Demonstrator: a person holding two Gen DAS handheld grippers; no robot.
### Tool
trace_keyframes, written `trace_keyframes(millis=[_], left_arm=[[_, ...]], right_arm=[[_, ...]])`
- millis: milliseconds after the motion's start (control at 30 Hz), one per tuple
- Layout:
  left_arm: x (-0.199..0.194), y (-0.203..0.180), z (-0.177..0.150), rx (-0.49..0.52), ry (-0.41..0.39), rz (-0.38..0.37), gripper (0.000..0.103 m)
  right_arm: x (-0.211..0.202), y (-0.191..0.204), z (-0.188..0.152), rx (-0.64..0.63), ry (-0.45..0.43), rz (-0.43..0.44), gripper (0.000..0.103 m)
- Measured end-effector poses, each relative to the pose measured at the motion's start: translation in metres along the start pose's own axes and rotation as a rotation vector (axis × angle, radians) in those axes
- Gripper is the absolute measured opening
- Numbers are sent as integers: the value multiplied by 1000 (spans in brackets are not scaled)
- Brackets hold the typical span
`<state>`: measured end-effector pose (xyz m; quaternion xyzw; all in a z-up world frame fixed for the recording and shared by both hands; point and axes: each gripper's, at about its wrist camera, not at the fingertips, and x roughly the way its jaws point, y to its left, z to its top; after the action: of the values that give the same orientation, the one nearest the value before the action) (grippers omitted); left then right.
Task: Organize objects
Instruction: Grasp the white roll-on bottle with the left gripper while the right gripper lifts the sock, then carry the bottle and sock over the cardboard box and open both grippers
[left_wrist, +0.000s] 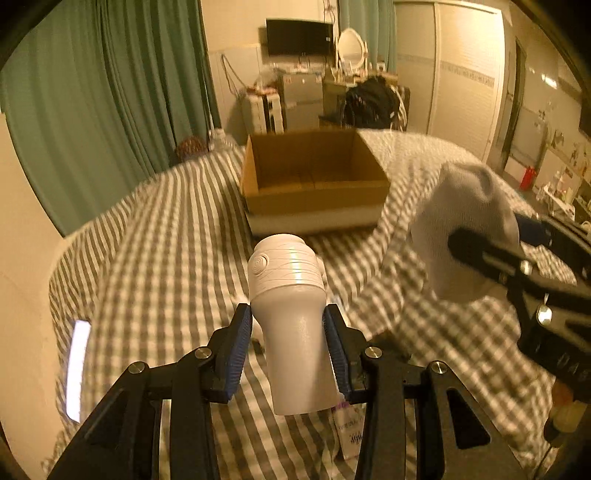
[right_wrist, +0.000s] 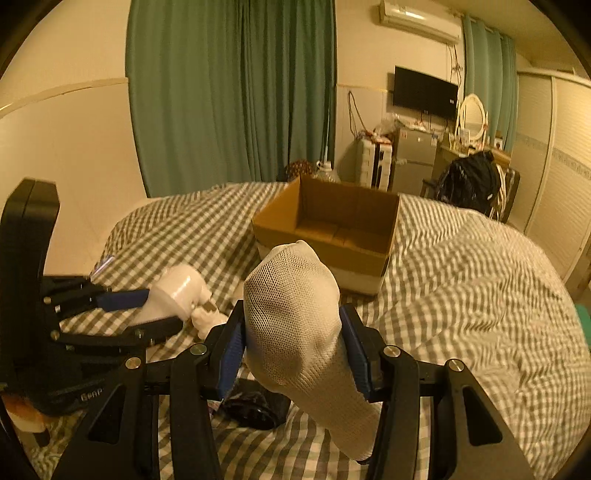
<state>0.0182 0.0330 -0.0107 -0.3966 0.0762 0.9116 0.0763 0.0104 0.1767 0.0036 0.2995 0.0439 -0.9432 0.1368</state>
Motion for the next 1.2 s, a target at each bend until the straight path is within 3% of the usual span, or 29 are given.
trace_keyframes(millis=[267,567,1000,1200], left_arm=[[-5,10,54,-11,-89,-5,41],[32,18,127,0,-153,24,41],[128,29,199,-4,-166,41,41],[183,36,211,13,-129,-15,41]], right_arm=[[-7,1,37,-55,-49,-13,49],[14,-10,100,-100,-121,-31,49],[123,-61,168,-21,-100,-28,48],[186,-85,182,5,-61,-21,48]])
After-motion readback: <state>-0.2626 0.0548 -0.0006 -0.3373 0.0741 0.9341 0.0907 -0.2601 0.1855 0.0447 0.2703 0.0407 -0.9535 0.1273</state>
